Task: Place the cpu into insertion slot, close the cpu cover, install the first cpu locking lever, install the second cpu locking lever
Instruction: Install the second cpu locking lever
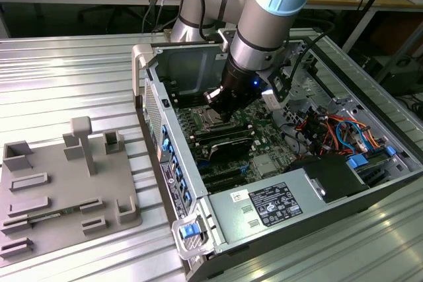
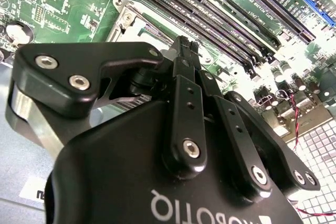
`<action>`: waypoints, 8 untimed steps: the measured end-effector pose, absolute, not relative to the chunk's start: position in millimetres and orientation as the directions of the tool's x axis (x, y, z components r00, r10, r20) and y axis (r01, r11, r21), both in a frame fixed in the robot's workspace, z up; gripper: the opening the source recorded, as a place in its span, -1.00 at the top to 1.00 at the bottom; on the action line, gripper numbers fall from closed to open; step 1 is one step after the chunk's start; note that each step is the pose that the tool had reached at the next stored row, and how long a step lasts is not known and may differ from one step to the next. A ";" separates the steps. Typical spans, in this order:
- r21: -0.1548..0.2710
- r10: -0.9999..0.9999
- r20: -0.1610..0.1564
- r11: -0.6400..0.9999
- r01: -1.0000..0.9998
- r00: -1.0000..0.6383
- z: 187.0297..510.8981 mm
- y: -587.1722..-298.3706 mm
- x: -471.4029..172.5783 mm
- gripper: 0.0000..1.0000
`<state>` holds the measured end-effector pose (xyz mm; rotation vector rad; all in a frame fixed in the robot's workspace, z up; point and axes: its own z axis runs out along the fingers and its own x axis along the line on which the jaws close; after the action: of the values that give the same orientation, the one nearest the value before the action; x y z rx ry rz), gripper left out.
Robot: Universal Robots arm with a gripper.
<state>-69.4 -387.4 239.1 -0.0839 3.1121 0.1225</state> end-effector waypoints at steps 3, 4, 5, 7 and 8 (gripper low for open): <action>0.078 -0.053 -0.028 0.995 -0.055 -0.998 239.1 -387.3 -69.7 0.79; 0.078 -0.053 -0.028 0.995 -0.055 -0.998 239.1 -387.3 -69.7 0.79; 0.078 -0.053 -0.028 0.995 -0.055 -0.998 239.1 -387.3 -69.9 0.79; 0.078 -0.053 -0.028 0.995 -0.055 -0.998 239.1 -387.3 -70.5 0.79; 0.078 -0.053 -0.028 0.995 -0.055 -0.998 239.1 -387.3 -70.8 0.79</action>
<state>-70.8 -387.3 239.1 -0.0838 3.1121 0.1223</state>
